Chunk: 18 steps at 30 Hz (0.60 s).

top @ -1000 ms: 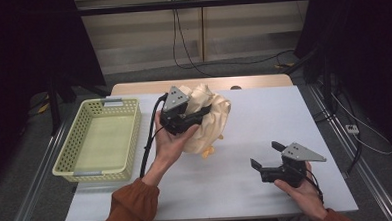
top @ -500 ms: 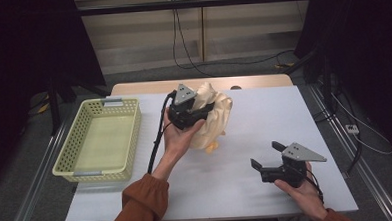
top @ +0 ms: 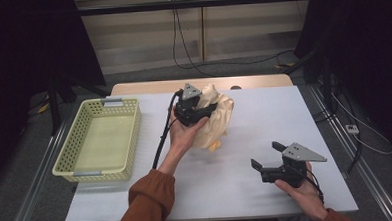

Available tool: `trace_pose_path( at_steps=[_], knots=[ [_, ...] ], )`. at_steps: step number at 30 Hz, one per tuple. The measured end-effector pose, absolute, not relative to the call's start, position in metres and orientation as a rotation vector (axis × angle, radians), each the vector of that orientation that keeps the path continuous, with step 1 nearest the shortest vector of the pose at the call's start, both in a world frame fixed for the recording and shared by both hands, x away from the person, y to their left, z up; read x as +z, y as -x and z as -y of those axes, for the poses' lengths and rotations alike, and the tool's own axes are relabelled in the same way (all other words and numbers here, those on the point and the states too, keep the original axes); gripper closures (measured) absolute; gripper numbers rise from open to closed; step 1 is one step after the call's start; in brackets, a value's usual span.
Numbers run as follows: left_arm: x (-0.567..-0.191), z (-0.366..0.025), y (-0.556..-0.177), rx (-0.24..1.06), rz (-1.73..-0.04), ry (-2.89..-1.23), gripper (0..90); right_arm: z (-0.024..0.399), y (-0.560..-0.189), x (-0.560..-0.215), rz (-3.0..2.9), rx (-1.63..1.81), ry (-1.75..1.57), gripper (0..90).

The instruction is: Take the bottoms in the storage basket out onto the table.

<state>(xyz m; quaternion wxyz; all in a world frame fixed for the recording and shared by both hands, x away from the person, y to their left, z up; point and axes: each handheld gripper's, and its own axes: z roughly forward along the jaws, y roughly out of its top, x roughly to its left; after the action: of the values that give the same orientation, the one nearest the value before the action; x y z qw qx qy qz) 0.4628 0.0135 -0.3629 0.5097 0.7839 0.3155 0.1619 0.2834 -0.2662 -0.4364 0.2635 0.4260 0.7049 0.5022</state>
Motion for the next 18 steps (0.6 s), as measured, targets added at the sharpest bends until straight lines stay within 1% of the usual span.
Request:
trace_pose_path(
  at_steps=[9,13,18],
  knots=[
    [-0.377,-0.014,-0.475,0.389,-0.802,-1.910,57.1,0.266,-0.284,-0.436,-1.901,1.360,-1.155,3.6],
    [-0.386,-0.015,-0.481,0.337,-0.824,-1.916,57.1,0.267,-0.283,-0.436,-1.901,1.362,-1.159,3.6],
    [-0.391,-0.013,-0.483,0.359,-0.825,-1.924,56.9,0.267,-0.284,-0.437,-1.907,1.361,-1.156,3.6]
  ],
)
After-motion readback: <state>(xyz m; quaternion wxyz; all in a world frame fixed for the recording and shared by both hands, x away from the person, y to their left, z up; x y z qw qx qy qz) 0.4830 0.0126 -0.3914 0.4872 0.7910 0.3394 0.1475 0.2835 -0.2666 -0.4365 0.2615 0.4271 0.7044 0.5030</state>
